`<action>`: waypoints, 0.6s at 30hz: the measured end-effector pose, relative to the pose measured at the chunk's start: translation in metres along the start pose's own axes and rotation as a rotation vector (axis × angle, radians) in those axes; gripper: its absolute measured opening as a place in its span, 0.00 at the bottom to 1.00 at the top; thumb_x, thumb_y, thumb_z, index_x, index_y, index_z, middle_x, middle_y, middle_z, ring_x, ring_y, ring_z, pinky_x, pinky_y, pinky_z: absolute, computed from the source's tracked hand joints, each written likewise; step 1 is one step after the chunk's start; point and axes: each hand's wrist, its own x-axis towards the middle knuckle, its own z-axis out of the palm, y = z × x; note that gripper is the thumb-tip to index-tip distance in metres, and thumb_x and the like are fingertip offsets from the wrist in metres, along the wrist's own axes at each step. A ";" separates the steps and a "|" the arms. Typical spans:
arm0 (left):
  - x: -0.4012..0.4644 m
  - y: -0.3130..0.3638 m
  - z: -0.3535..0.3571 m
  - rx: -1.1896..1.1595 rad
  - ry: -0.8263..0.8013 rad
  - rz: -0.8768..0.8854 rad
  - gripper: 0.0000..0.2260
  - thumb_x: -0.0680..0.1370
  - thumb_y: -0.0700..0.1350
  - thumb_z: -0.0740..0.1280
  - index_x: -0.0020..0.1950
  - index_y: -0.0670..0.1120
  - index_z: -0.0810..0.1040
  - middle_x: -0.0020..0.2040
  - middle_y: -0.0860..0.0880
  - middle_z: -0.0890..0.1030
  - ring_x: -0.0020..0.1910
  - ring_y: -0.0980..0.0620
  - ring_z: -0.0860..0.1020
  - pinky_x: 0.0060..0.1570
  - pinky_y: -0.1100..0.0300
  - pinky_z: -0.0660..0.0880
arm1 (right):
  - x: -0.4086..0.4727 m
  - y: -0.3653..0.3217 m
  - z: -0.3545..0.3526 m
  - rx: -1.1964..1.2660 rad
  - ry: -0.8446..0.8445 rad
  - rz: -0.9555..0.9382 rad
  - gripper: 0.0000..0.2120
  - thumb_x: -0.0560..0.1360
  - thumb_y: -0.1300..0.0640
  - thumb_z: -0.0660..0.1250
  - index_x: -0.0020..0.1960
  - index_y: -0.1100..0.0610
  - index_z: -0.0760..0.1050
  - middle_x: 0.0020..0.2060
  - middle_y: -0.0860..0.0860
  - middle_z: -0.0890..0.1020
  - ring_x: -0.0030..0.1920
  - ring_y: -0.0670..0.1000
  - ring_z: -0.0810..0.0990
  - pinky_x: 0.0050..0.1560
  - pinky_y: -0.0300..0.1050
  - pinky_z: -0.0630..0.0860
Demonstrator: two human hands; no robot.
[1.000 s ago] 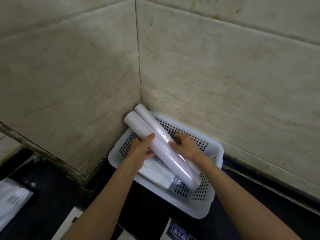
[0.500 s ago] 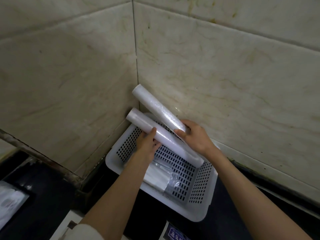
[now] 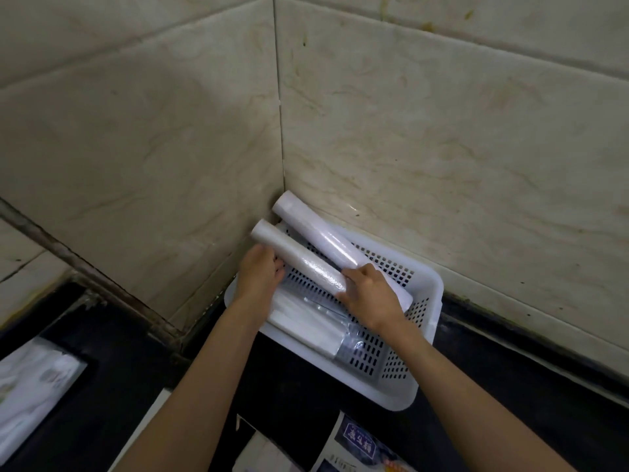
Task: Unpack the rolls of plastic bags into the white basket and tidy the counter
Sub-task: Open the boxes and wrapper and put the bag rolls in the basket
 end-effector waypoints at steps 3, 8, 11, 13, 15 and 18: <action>-0.003 -0.005 -0.013 0.386 -0.006 0.163 0.11 0.79 0.40 0.58 0.56 0.49 0.77 0.55 0.48 0.77 0.56 0.52 0.74 0.61 0.57 0.70 | 0.002 -0.003 0.006 -0.149 0.079 0.002 0.20 0.76 0.53 0.64 0.66 0.58 0.67 0.61 0.57 0.73 0.61 0.57 0.71 0.61 0.51 0.71; 0.005 -0.032 -0.030 1.251 -0.467 0.413 0.19 0.76 0.39 0.65 0.67 0.46 0.70 0.67 0.45 0.71 0.66 0.48 0.68 0.67 0.56 0.64 | -0.002 -0.003 0.008 -0.096 0.156 -0.015 0.15 0.76 0.59 0.63 0.61 0.61 0.67 0.57 0.58 0.74 0.55 0.56 0.72 0.51 0.46 0.73; 0.011 -0.044 -0.032 1.506 -0.657 0.393 0.27 0.73 0.43 0.68 0.70 0.51 0.65 0.72 0.48 0.65 0.70 0.49 0.61 0.71 0.48 0.58 | -0.009 0.003 0.009 -0.093 0.163 -0.029 0.10 0.77 0.61 0.61 0.58 0.61 0.70 0.54 0.57 0.75 0.52 0.54 0.73 0.45 0.44 0.73; 0.017 -0.044 -0.028 1.614 -0.686 0.348 0.29 0.73 0.45 0.68 0.71 0.54 0.62 0.73 0.49 0.63 0.72 0.48 0.58 0.72 0.43 0.53 | -0.009 0.004 0.007 -0.082 0.160 -0.014 0.10 0.77 0.60 0.61 0.57 0.61 0.71 0.52 0.57 0.75 0.49 0.55 0.75 0.43 0.44 0.74; 0.020 -0.042 -0.024 1.698 -0.704 0.304 0.29 0.72 0.46 0.69 0.71 0.55 0.62 0.72 0.48 0.63 0.71 0.48 0.58 0.71 0.39 0.49 | -0.008 0.005 0.006 -0.060 0.140 0.014 0.09 0.78 0.59 0.61 0.57 0.61 0.71 0.51 0.57 0.77 0.46 0.57 0.78 0.42 0.47 0.76; 0.023 -0.041 -0.020 1.755 -0.698 0.286 0.26 0.72 0.46 0.69 0.68 0.56 0.66 0.68 0.47 0.66 0.69 0.47 0.59 0.71 0.40 0.46 | -0.008 0.005 0.007 -0.032 0.137 0.055 0.06 0.78 0.58 0.61 0.52 0.60 0.72 0.45 0.57 0.81 0.41 0.57 0.80 0.38 0.45 0.75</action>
